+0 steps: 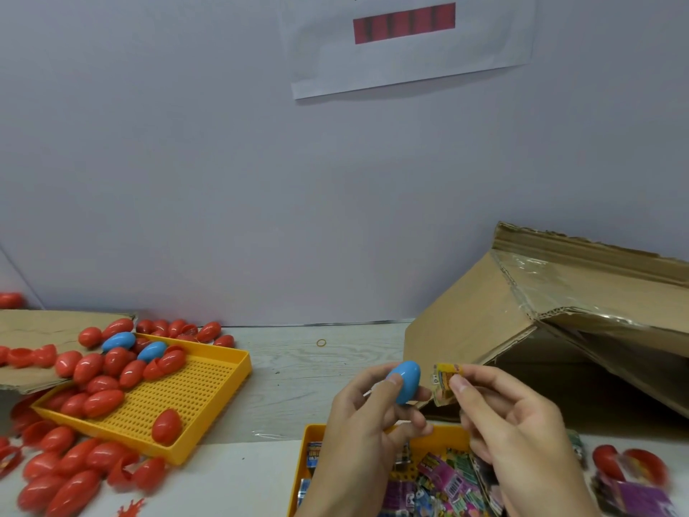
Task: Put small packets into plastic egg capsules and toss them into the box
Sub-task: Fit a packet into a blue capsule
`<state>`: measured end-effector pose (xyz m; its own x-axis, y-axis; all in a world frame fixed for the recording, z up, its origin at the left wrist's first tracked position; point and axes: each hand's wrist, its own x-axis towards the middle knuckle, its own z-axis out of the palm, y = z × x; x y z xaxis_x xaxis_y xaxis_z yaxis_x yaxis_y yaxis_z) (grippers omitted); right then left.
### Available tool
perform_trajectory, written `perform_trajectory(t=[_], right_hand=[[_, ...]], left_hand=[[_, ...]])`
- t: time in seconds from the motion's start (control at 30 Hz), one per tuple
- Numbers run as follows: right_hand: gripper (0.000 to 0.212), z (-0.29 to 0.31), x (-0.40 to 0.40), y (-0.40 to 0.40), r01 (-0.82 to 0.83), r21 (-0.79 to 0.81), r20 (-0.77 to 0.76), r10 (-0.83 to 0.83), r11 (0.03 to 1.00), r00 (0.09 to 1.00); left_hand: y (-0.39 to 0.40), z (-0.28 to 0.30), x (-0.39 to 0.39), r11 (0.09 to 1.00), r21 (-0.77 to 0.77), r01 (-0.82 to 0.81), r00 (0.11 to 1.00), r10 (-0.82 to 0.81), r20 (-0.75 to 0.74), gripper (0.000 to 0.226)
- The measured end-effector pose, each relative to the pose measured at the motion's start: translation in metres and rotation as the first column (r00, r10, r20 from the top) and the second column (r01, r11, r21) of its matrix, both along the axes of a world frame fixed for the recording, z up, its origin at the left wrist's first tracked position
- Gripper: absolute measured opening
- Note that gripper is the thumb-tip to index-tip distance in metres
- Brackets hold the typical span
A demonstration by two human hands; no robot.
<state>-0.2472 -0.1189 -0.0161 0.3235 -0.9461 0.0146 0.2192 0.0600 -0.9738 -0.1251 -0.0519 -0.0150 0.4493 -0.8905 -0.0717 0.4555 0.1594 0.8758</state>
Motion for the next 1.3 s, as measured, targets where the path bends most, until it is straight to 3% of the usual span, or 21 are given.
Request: perform_trajectory(t=[0.27,0.5,0.77,0.83,0.97,1.1,1.3], right_hand=[[0.009,-0.003,0.000,-0.002,0.067,0.040,-0.017,-0.067,0.997,0.998],[0.011,-0.003,-0.001,-0.001,0.109,-0.020,-0.022,-0.110,0.994,0.994],[0.018,-0.007,-0.001,-0.001,0.021,-0.133,-0.087,-0.033,0.991,0.996],[0.018,-0.008,-0.002,-0.001,0.006,-0.152,-0.103,-0.022,0.988,0.994],[0.023,-0.007,-0.002,-0.001,-0.047,-0.213,-0.128,0.020,0.976,0.992],[0.026,-0.007,-0.003,0.002,-0.094,-0.280,-0.161,0.050,0.955,0.986],[0.033,-0.008,-0.002,0.004,-0.100,-0.347,-0.161,0.046,0.932,0.986]], left_hand=[[0.000,-0.002,0.000,0.999,0.031,0.014,0.999,-0.015,0.028,0.046],[-0.002,-0.006,0.000,0.997,0.073,0.009,0.996,-0.016,0.091,0.043],[-0.002,-0.007,0.001,0.997,0.071,0.032,0.976,-0.047,0.214,0.021],[-0.002,-0.009,0.001,0.998,0.057,0.026,0.976,-0.037,0.212,0.007],[-0.002,-0.009,0.001,1.000,0.028,0.003,0.987,-0.008,0.163,0.005],[-0.001,-0.008,0.001,0.999,0.012,0.031,0.980,-0.033,0.194,0.035],[-0.002,-0.010,0.004,1.000,0.004,-0.001,0.984,0.000,0.176,0.053]])
